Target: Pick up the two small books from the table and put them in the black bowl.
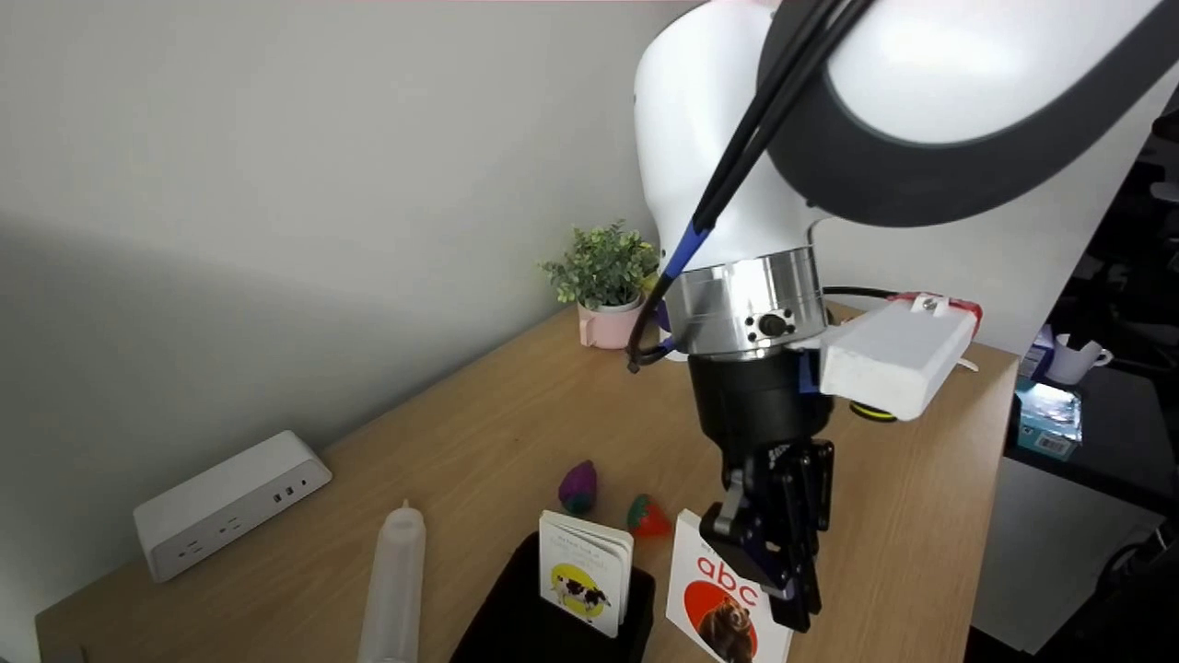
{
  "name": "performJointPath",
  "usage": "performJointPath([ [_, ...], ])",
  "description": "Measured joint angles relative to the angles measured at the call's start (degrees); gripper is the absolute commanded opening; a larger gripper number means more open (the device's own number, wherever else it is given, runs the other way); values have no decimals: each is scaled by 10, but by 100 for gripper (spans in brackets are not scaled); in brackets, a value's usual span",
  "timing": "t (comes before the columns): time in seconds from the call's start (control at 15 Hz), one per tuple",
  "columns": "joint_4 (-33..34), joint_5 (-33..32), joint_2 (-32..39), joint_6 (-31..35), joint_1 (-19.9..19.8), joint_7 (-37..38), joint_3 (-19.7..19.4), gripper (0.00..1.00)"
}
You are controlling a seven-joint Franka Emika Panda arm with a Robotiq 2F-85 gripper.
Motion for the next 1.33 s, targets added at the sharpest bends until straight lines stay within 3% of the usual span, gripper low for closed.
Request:
performJointPath([
  [0.4, 3, 2, 9, 0, 0, -29, 3, 3],
  [0.93, 20, 2, 11, 24, -1, -145, 8, 3],
  [1.33, 22, 0, 48, 164, 3, -144, 12, 3],
])
